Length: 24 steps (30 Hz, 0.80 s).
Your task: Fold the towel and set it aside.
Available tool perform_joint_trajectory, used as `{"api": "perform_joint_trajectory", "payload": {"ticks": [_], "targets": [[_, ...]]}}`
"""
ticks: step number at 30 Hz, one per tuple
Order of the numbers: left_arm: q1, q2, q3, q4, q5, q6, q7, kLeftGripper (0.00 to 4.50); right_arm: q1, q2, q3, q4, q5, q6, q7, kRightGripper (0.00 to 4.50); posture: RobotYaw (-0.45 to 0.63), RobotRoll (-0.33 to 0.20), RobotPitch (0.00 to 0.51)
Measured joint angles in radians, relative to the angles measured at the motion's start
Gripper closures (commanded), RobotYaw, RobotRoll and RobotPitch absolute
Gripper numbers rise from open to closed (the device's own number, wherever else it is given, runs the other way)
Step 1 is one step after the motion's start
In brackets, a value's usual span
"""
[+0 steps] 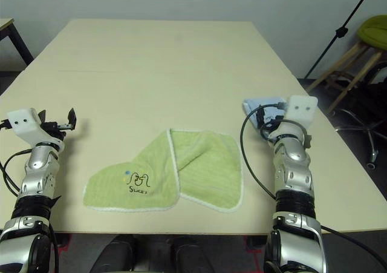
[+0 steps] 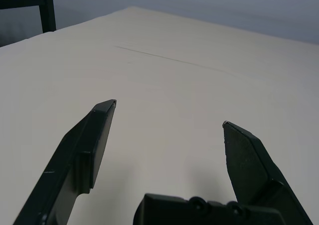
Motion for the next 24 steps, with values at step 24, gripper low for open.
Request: {"api": "perform_joint_trajectory", "payload": {"ticks": [24], "targets": [[0.012, 0.083, -0.049, -0.200, -0.218, 0.188, -0.423, 0.00, -0.184, -0.131, 0.188, -0.392, 0.146, 0.802, 0.303, 0.07, 0.08, 0.000, 0.104]]}}
